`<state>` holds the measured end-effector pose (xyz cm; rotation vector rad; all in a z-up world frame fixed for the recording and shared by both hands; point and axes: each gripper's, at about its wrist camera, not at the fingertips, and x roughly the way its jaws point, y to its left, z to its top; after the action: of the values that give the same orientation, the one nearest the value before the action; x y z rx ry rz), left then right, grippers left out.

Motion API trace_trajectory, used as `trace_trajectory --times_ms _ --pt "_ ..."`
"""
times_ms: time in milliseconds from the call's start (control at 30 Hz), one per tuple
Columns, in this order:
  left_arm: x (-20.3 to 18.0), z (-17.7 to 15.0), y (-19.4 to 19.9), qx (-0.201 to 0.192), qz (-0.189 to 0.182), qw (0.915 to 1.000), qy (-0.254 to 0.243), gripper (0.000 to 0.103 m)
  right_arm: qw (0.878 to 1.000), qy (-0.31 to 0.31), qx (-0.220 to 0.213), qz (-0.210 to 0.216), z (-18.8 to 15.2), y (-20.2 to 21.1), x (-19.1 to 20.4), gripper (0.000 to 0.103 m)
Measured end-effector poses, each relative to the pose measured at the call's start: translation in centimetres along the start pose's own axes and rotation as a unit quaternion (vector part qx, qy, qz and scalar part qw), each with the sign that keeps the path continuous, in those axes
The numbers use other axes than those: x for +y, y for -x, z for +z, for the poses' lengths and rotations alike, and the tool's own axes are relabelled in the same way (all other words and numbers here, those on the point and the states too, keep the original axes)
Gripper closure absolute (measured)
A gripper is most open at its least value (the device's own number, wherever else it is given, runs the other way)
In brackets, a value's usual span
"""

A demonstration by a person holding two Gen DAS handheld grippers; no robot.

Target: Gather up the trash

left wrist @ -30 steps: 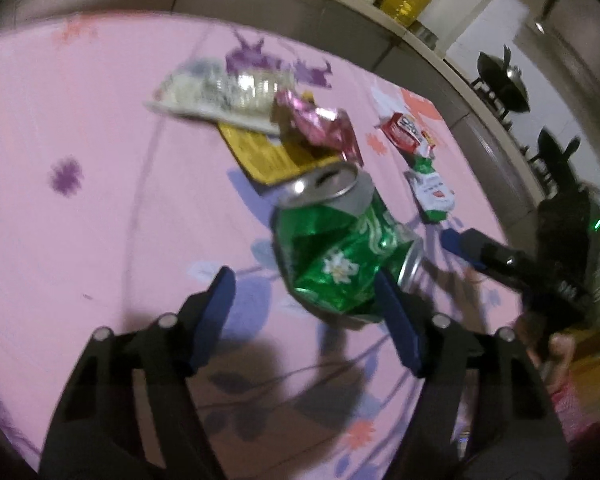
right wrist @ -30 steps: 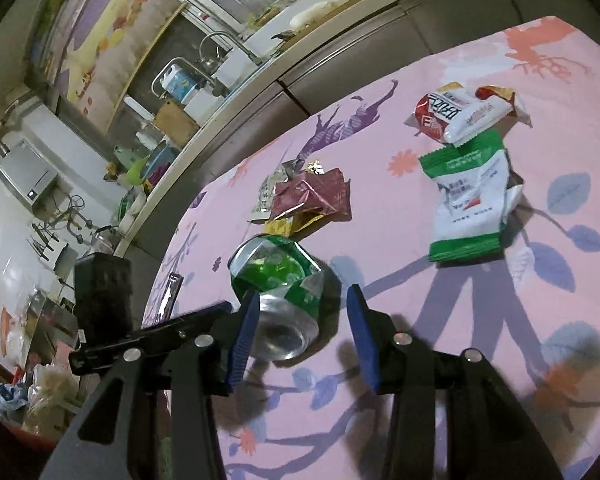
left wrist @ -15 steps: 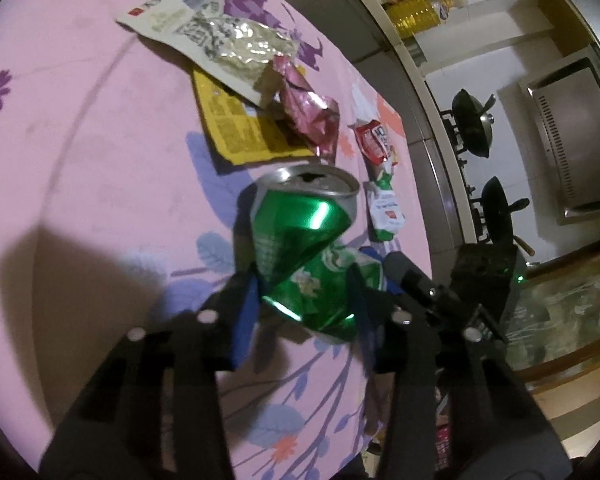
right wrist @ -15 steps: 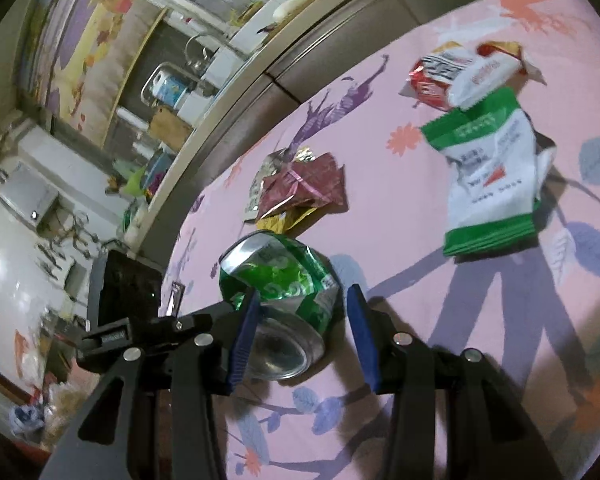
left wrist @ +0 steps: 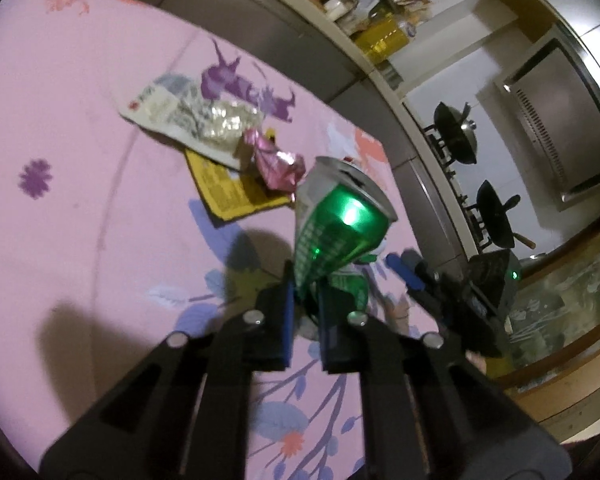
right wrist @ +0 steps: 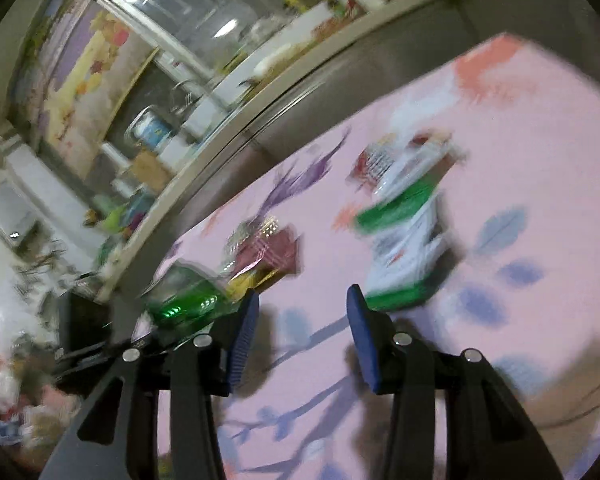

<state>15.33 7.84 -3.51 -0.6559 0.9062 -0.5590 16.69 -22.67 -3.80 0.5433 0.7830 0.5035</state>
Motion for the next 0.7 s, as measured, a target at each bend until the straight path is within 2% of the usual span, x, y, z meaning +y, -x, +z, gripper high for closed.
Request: trace_trajectory --times_ms 67,167,300,333,433,600,700 --pt "0.2 0.0 1.4 -0.010 -0.006 0.9999 0.000 0.094 0.999 -0.011 -0.018 -0.046 1.9 0.5 -1.2 0.059" --pt "0.4 -0.3 3.0 -0.021 -0.007 0.9997 -0.003 0.094 0.995 -0.037 -0.032 -0.084 5.0 0.3 -3.6 0.057" --pt "0.7 -0.9 4.6 -0.029 -0.001 0.9996 -0.002 0.094 0.991 -0.085 -0.003 -0.106 8.6 -2.4 -7.2 0.052" --pt "0.6 -1.0 4.8 -0.030 0.000 0.9996 -0.002 0.094 0.989 -0.102 0.008 -0.104 8.9 -3.3 -7.8 0.051" --pt "0.4 -1.0 4.9 -0.030 0.004 0.9995 -0.005 0.094 0.988 -0.137 0.037 -0.062 9.3 -5.8 -8.8 0.051" --pt "-0.8 -0.6 4.4 -0.026 0.004 0.9995 -0.016 0.094 0.988 -0.148 0.044 -0.031 10.2 -8.1 -8.1 0.052" --pt "-1.9 -0.5 3.6 -0.020 0.007 0.9993 -0.030 0.094 0.987 -0.151 0.052 -0.024 10.8 -9.1 -7.9 0.062"
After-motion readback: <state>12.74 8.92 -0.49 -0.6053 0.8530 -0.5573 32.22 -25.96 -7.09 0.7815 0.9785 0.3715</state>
